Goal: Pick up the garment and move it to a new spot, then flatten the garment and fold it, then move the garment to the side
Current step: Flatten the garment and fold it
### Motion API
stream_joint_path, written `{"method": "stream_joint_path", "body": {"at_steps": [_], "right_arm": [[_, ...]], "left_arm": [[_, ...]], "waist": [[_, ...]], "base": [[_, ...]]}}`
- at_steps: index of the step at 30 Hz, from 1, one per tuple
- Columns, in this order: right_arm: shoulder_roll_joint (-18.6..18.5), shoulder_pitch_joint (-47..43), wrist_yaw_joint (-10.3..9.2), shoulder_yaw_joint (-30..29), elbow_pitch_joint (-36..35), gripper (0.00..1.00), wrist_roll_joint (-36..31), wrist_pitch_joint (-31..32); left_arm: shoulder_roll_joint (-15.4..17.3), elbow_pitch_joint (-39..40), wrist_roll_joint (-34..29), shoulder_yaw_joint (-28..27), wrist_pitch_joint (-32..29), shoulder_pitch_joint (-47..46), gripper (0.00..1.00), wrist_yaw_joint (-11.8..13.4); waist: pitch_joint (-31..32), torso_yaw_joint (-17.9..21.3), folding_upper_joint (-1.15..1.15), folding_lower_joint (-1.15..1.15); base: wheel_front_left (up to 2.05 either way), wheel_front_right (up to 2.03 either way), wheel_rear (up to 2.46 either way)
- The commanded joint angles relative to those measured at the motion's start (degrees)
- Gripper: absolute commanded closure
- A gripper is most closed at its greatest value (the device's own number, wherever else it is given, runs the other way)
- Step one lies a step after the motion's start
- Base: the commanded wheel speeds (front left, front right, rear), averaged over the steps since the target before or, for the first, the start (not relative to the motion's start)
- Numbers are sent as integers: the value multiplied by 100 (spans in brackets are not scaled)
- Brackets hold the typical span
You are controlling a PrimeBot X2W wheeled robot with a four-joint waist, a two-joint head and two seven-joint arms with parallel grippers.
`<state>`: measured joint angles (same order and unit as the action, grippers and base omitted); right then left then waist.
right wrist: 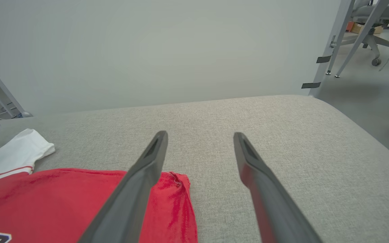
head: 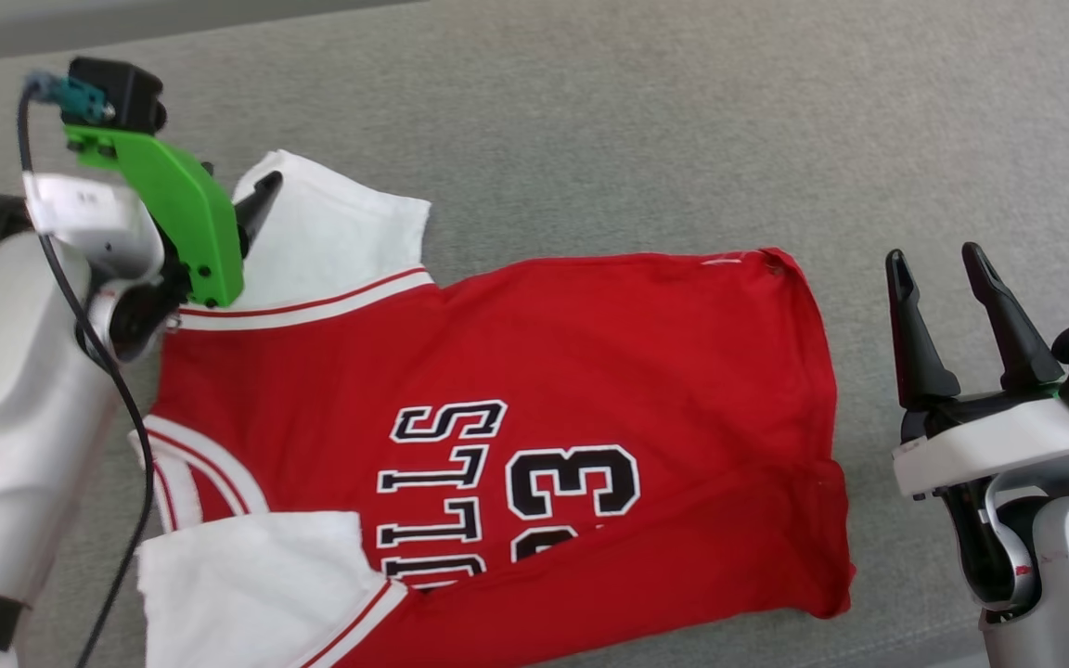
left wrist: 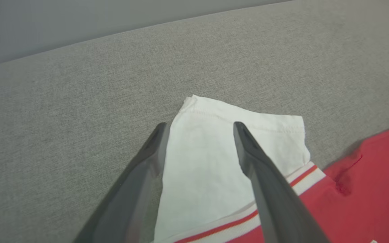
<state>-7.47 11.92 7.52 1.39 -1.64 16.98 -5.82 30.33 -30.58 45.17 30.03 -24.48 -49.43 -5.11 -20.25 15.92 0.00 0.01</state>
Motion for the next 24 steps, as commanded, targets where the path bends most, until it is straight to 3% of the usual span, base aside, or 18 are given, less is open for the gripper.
{"method": "stream_joint_path", "body": {"at_steps": [1,8,15,17,18,24], "right_arm": [[31,105,-3,21,46,0,60,-56],[123,228,-3,135,343,0,260,-278],[125,310,-3,203,612,0,438,-365],[114,336,-3,220,685,0,520,-341],[100,356,-3,235,713,0,571,-324],[-93,557,-3,404,932,0,949,41]], "left_arm": [[54,-74,47,28,-140,-198,0,-45],[317,-667,51,300,-1063,-798,0,-158],[289,-1230,214,636,-2010,-815,0,-204],[210,-1326,315,673,-2273,-751,76,-182],[160,-1359,359,690,-2396,-720,100,-144],[73,-1340,194,805,-2335,-751,100,76]], "waist": [[-388,409,0,-1],[-653,710,0,-1],[-758,816,0,-1],[-763,824,0,-1],[-769,821,0,-1],[-721,740,0,-1]], "base": [[0,0,0],[0,0,0],[0,0,0],[0,0,0],[0,0,0],[0,0,0]]}}
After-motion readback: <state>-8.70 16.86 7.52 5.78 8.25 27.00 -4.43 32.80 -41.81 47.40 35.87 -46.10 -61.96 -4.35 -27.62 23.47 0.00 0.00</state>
